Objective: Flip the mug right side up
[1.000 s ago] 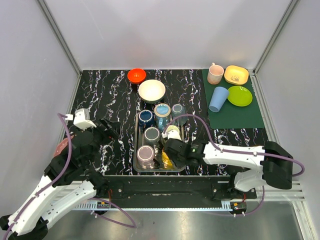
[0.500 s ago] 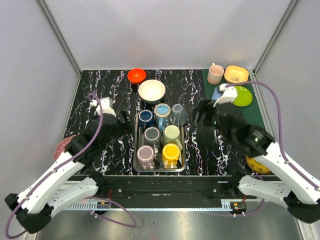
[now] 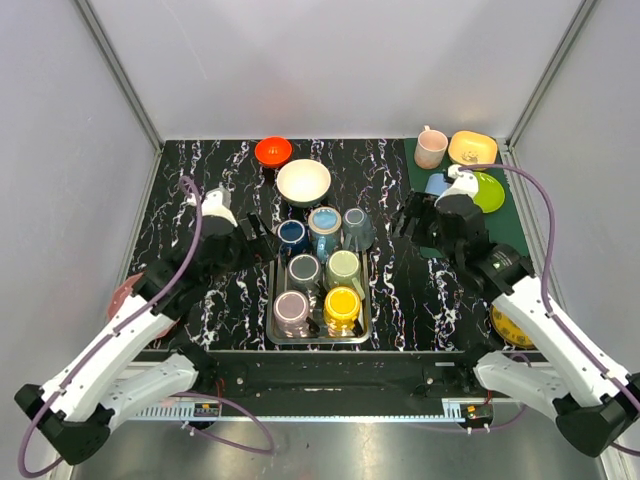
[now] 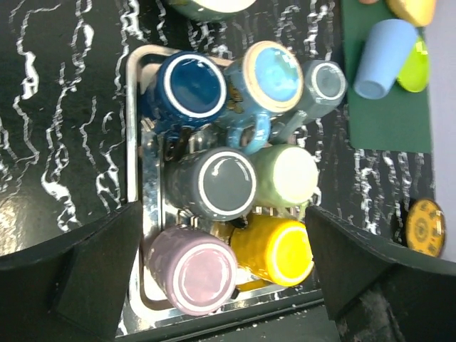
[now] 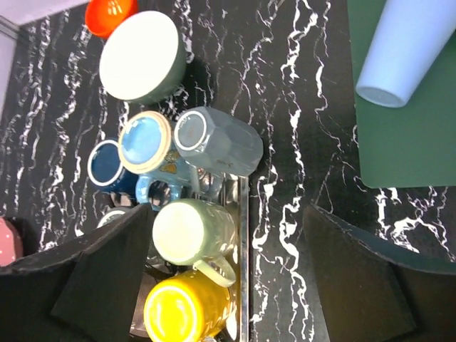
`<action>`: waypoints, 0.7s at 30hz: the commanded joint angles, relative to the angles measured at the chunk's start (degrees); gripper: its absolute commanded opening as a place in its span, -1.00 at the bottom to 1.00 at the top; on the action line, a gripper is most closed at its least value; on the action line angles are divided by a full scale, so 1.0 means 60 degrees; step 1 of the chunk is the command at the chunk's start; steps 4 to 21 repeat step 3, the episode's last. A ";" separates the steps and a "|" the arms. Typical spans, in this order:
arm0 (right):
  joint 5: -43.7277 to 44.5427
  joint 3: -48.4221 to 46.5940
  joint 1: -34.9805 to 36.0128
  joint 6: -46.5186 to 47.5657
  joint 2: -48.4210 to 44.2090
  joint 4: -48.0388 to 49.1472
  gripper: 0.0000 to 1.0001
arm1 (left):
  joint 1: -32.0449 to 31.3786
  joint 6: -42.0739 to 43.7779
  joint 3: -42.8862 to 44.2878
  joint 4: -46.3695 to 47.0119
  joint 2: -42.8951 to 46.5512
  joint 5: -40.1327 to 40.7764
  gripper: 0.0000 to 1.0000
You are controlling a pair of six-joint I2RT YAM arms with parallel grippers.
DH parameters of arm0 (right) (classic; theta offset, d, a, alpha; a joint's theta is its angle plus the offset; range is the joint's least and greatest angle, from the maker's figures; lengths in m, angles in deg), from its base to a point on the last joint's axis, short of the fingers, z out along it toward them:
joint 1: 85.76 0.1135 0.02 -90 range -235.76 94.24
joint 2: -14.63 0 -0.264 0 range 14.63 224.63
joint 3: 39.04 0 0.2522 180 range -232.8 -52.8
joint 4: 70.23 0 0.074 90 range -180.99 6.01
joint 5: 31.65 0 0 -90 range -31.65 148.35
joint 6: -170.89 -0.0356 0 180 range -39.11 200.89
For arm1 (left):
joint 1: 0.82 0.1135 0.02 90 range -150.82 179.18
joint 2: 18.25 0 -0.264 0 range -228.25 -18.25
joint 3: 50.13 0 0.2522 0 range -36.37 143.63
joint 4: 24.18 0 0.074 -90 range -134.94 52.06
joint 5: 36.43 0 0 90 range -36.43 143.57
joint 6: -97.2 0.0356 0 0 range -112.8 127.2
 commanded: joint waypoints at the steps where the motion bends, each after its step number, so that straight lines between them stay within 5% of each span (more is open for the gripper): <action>1: -0.0225 0.0208 -0.0064 0.0092 -0.0238 0.0916 0.83 | 0.0151 0.0514 -0.0357 0.1153 0.0679 -0.0801 0.98; 21: -0.0107 0.0341 -0.0064 0.0180 -0.0354 0.1003 0.83 | 0.0255 0.0546 -0.0447 0.1095 0.0753 -0.0773 0.98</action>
